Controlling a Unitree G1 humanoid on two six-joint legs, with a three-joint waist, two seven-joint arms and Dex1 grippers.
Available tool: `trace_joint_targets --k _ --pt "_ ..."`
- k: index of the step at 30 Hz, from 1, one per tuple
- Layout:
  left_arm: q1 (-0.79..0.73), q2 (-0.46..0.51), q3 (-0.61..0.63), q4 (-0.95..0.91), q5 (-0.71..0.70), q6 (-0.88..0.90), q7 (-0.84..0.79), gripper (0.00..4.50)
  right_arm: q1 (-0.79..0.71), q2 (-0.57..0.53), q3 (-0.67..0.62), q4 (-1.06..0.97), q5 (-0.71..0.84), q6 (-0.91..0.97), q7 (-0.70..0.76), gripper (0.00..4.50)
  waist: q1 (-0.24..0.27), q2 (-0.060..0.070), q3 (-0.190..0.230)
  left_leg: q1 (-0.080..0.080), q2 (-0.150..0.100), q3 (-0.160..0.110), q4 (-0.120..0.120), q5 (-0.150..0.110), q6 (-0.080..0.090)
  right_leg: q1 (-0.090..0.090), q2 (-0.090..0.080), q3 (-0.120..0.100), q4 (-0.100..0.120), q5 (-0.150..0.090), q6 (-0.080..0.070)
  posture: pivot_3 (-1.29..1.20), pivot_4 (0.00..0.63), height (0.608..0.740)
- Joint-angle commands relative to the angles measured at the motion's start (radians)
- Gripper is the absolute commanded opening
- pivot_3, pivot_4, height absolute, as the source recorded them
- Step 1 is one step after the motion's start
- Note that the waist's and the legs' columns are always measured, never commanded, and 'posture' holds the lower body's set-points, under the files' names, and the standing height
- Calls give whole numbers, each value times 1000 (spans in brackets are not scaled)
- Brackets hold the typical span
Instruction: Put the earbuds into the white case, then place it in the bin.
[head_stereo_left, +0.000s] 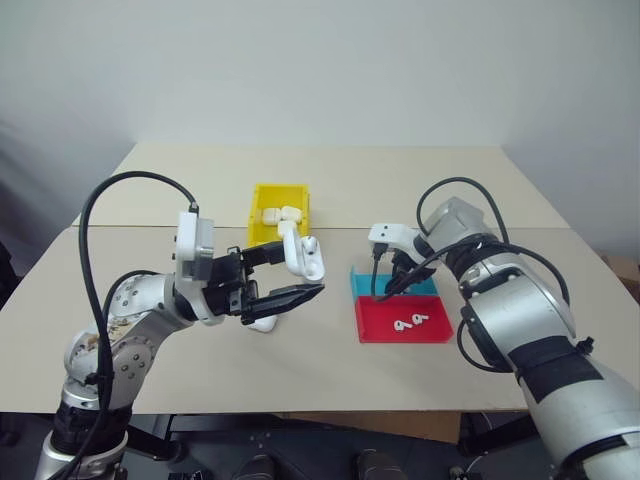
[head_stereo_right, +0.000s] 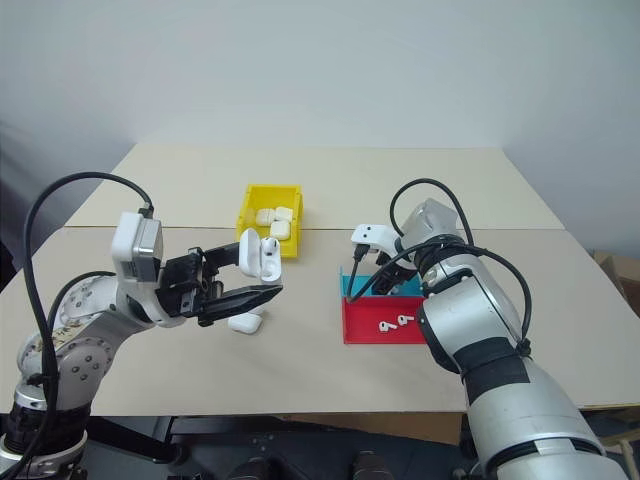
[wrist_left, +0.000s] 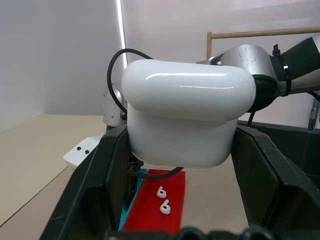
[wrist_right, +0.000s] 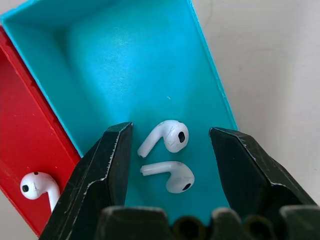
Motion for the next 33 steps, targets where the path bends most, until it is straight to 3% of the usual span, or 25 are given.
trace_joint_targets --k 1,25,33 --pt "-10 -1 8 -26 -8 -8 1 2776 5 -32 13 -24 -10 -26 6 2971 0 0 0 0 0 0 0 0 0 0 0 0 0 0 0 0 150 740" --pt "-21 2 5 -20 -12 -3 -6 2776 107 -131 26 -208 19 -55 154 2971 2 0 0 0 0 0 0 0 0 0 0 0 0 0 0 0 150 740" --pt "-34 4 1 -9 -15 3 -14 2776 132 -139 -6 -282 51 -6 116 2971 1 0 0 0 0 0 0 0 0 0 0 0 0 0 1 0 150 740"
